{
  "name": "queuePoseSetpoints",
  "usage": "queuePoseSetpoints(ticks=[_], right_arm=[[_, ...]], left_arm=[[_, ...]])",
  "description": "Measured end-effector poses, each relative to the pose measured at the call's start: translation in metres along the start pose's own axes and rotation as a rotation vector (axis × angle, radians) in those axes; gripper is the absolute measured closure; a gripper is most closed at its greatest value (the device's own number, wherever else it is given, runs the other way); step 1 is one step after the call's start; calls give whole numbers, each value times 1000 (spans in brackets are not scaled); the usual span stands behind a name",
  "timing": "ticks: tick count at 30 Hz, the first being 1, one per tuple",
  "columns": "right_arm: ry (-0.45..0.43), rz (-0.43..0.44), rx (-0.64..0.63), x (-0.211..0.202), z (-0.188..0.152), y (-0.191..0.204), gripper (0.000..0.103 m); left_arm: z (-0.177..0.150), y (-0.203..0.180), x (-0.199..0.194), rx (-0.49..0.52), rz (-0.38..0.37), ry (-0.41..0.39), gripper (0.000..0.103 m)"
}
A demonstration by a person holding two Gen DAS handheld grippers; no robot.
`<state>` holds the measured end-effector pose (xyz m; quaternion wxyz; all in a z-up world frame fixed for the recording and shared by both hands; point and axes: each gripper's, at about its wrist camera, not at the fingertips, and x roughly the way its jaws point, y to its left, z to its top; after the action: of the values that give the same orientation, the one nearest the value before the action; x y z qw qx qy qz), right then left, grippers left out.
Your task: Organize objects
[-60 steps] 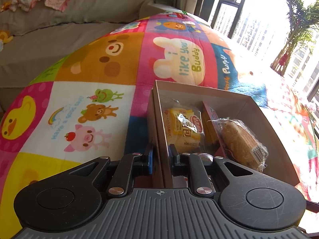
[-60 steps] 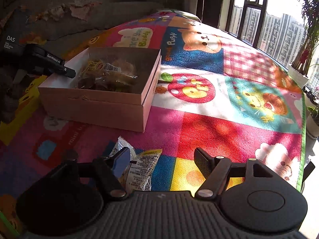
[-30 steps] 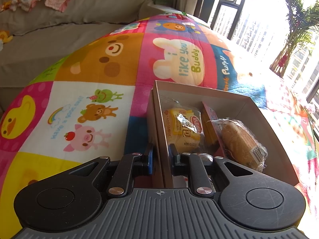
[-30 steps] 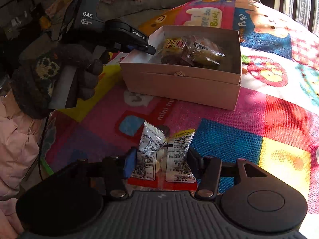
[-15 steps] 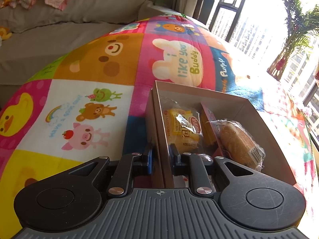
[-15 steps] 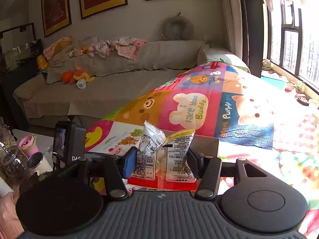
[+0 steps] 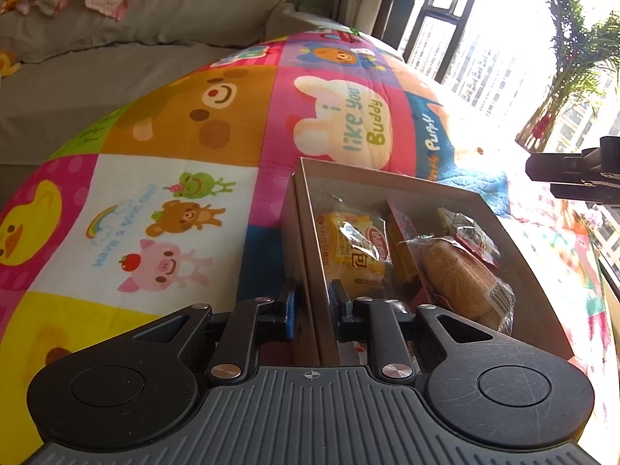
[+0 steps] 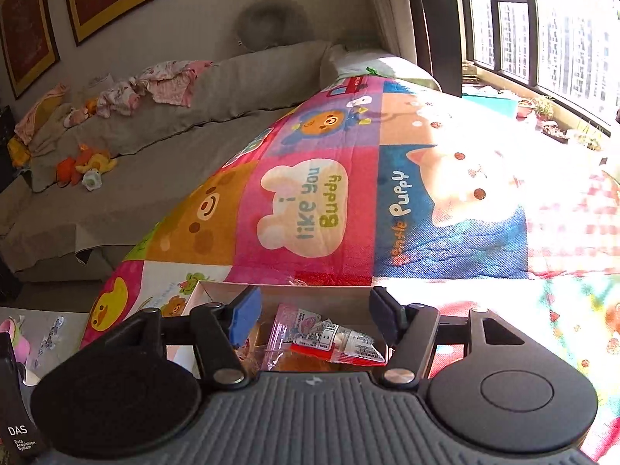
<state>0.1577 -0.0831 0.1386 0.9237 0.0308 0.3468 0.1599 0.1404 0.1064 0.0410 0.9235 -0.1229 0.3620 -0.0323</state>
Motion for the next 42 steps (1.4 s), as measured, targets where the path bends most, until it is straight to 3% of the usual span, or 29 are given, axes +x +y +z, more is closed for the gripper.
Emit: queuePoseSetpoints(ticks=[5,7,9,11,13,18,21,24,26,28,33,36,39,42], right_arm=[[-25,-17,-104,-24,-21,3,33],[-51,-13,-233,-45,-43,15,19],[-54,-8,-346,-57,-66,26,12],[-10,2,-445,-66,-97,36,12],[17,-20,-467,-64,-123,38,12],[33,-133,-314,-36,-144,13,13],[17,-181,-242,-19,-137,-5,13],[-34,-253,-211,-8,-128,-14,13],[-46,-265,-177,-1,-123,-22,14],[-49,-258,-160,0,-123,-24,14],[-60,-290,-132,-12,-137,-27,9],[-79,-291,-79,-30,-147,-31,0],[-74,-275,-41,-44,-157,-30,0],[-48,-251,-35,-56,-173,-23,0]], left_arm=[[0,0,0,1,1,0,83],[0,0,0,2,4,1,83],[1,-1,1,4,14,3,83],[2,-5,2,18,26,4,85],[4,-14,7,40,34,10,86],[25,-46,40,136,26,32,89],[39,-59,61,237,57,29,80],[42,-53,73,293,154,3,50],[41,-39,81,255,141,2,20],[42,-31,83,197,114,11,11],[41,-34,57,166,130,-28,26],[36,-41,18,146,136,-117,27],[18,-48,-31,133,166,-231,27],[-15,-55,-79,124,127,-287,27]])
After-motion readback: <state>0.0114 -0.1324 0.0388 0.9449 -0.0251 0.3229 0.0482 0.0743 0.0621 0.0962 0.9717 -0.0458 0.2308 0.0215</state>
